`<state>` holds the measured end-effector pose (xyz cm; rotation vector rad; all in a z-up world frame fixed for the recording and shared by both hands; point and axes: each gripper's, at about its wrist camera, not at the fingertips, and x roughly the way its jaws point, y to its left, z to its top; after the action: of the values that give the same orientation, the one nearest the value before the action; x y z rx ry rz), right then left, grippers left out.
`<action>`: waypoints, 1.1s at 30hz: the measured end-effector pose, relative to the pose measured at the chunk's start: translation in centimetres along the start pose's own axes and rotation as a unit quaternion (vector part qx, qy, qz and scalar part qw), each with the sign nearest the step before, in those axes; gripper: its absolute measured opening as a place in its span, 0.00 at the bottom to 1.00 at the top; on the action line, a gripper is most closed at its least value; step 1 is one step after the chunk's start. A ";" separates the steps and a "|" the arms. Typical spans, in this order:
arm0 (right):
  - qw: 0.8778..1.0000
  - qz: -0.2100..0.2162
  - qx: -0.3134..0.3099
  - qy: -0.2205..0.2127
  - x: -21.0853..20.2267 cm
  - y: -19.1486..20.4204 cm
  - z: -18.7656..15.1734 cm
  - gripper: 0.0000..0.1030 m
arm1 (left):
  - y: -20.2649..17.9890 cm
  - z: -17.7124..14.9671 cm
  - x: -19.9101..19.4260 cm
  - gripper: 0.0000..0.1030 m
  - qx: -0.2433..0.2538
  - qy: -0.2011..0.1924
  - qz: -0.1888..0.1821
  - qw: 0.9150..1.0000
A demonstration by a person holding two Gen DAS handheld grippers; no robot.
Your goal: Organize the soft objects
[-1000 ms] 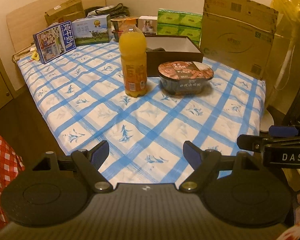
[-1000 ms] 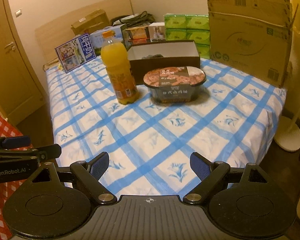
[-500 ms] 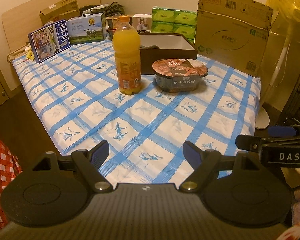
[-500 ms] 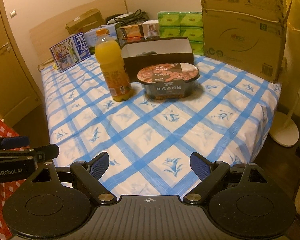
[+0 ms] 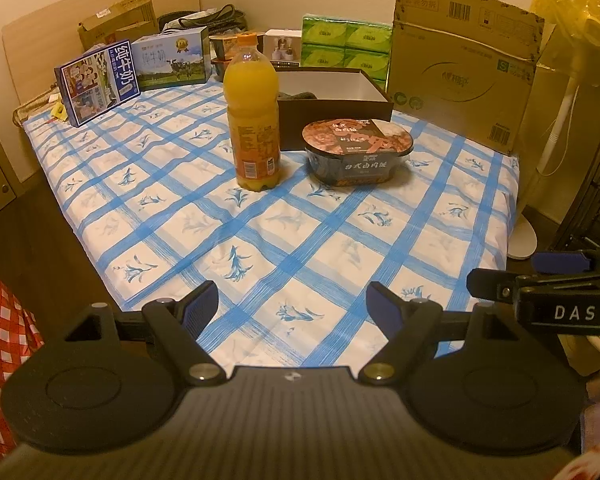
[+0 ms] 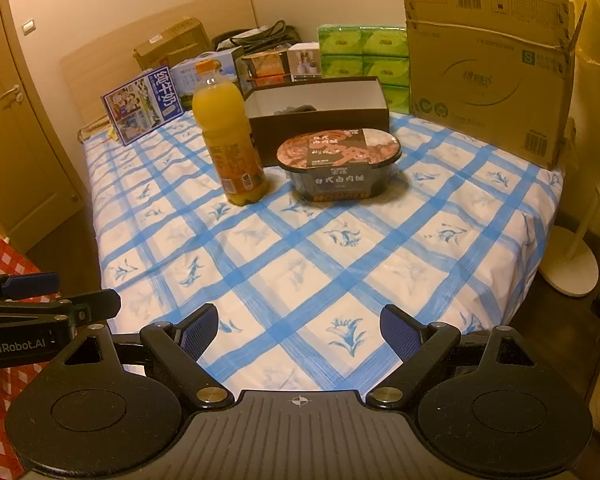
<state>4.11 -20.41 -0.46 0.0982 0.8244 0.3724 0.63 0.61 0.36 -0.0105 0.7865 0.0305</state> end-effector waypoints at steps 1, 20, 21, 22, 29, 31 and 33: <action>1.000 0.000 0.000 0.000 0.0 0.0 0.0 0.85 | 0.0 0.0 -0.1 0.77 0.000 0.000 0.000 1.000; 1.000 0.000 0.000 0.000 0.0 0.0 0.0 0.85 | -0.1 0.3 -0.2 0.77 0.001 -0.001 -0.004 1.000; 1.000 0.000 0.000 0.000 0.0 0.0 0.0 0.85 | -0.1 0.2 -0.2 0.77 0.000 -0.001 -0.003 1.000; 1.000 0.000 0.000 0.000 0.0 0.0 0.0 0.85 | -0.1 0.2 -0.2 0.77 0.000 -0.001 -0.004 1.000; 1.000 0.000 0.000 -0.001 0.0 0.0 0.0 0.85 | -0.2 0.5 -0.4 0.77 0.001 -0.002 -0.005 1.000; 1.000 0.000 0.000 -0.001 0.0 0.0 0.0 0.85 | -0.2 0.5 -0.4 0.77 0.001 -0.002 -0.005 1.000; 1.000 0.001 0.000 -0.001 0.0 0.0 0.0 0.85 | -0.2 0.5 -0.4 0.77 0.001 -0.003 -0.005 1.000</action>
<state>4.11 -20.39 -0.45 0.0999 0.8234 0.3732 0.75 0.38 0.98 -0.0122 0.7814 0.0194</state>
